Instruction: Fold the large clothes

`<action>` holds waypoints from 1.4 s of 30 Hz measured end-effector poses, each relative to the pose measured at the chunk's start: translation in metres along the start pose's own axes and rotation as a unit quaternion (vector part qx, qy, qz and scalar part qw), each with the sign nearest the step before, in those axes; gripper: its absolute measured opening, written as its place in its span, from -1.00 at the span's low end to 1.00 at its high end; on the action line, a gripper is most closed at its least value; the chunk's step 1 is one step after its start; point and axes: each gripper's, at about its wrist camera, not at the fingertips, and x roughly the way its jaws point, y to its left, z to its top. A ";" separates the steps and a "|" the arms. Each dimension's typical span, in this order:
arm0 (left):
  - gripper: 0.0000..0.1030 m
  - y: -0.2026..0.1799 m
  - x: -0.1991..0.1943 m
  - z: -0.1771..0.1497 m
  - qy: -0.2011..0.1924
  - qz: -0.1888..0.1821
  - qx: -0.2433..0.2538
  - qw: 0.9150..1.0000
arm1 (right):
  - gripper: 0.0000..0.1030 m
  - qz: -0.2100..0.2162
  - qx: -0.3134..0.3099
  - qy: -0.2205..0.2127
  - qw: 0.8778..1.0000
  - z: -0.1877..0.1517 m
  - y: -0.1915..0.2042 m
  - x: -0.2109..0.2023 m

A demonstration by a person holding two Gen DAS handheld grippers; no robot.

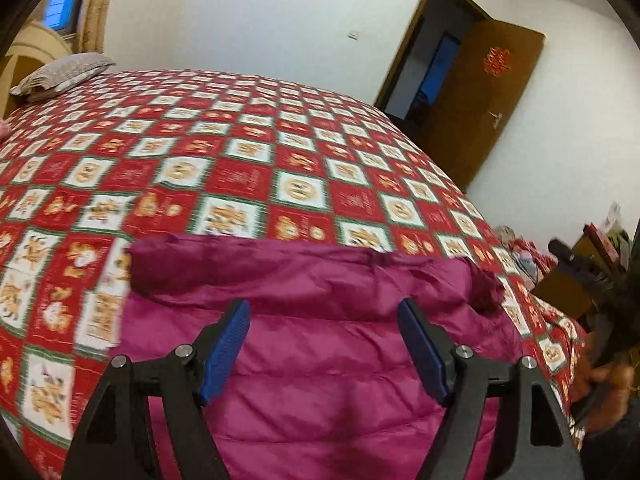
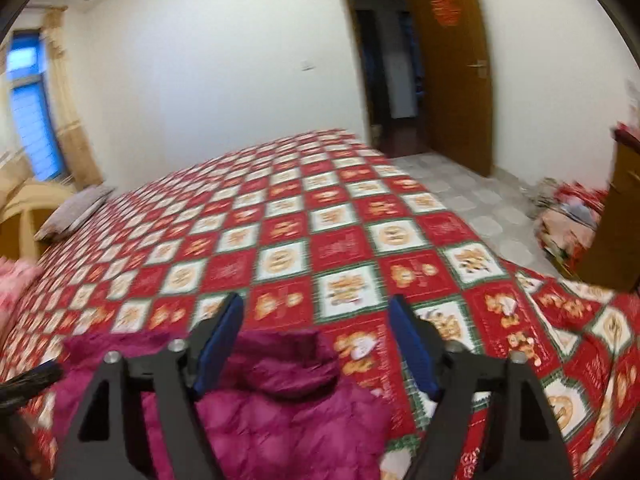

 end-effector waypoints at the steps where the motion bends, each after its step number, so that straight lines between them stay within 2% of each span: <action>1: 0.48 -0.005 0.003 -0.001 0.002 0.003 0.006 1.000 | -0.23 0.016 -0.011 0.014 1.000 -0.001 0.009 0.000; 2: 0.48 -0.011 0.007 -0.003 0.002 0.008 0.014 1.000 | -0.36 0.037 -0.026 0.035 0.998 -0.007 0.026 0.003; 4: 0.48 -0.018 0.014 -0.005 0.001 0.019 0.022 1.000 | -0.42 0.080 -0.044 0.074 0.993 -0.022 0.057 0.017; 6: 0.48 -0.021 0.022 -0.004 -0.002 0.042 0.034 0.999 | -0.50 0.105 -0.065 0.117 0.985 -0.039 0.086 0.039; 9: 0.48 -0.021 0.040 -0.002 -0.005 0.089 0.062 0.994 | -0.60 0.089 -0.105 0.157 0.978 -0.059 0.124 0.088; 11: 0.49 -0.011 0.054 -0.001 -0.001 0.121 0.070 0.990 | -0.62 0.070 -0.113 0.168 0.977 -0.066 0.131 0.117; 14: 0.48 0.013 0.068 -0.001 0.005 0.130 0.042 0.991 | -0.63 0.071 -0.105 0.178 0.976 -0.076 0.126 0.138; 18: 0.50 0.033 0.083 -0.004 0.007 0.115 0.001 0.993 | -0.68 0.072 -0.093 0.167 0.979 -0.082 0.118 0.140; 22: 0.58 0.033 0.097 -0.008 0.009 0.122 0.006 0.992 | -0.68 0.066 -0.093 0.155 0.981 -0.082 0.118 0.139; 25: 0.59 0.033 0.101 -0.010 0.015 0.128 0.007 0.992 | -0.78 0.076 -0.070 0.158 0.982 -0.077 0.110 0.141; 27: 0.60 0.035 0.101 -0.010 0.018 0.126 0.004 0.992 | -0.83 0.077 -0.023 0.142 0.987 -0.067 0.088 0.136; 29: 0.60 0.035 0.101 -0.011 0.019 0.127 0.003 0.992 | -0.84 0.047 0.018 0.116 0.992 -0.055 0.058 0.127; 31: 0.60 0.035 0.102 -0.011 0.020 0.129 0.005 0.991 | -0.85 0.009 0.036 0.120 0.992 -0.051 0.027 0.126; 33: 0.61 0.035 0.102 -0.010 0.021 0.129 0.006 0.991 | -1.00 -0.021 0.040 0.129 0.991 -0.054 0.005 0.128; 34: 0.62 0.034 0.102 -0.010 0.021 0.129 0.007 0.991 | -1.00 -0.028 0.045 0.130 0.990 -0.058 -0.006 0.129; 38: 0.63 0.034 0.102 -0.011 0.021 0.129 0.007 0.991 | -1.00 -0.041 0.041 0.121 0.991 -0.066 -0.021 0.129; 42: 0.65 0.037 0.103 -0.011 0.021 0.129 0.000 0.991 | -1.00 -0.019 0.071 0.109 0.991 -0.070 -0.034 0.129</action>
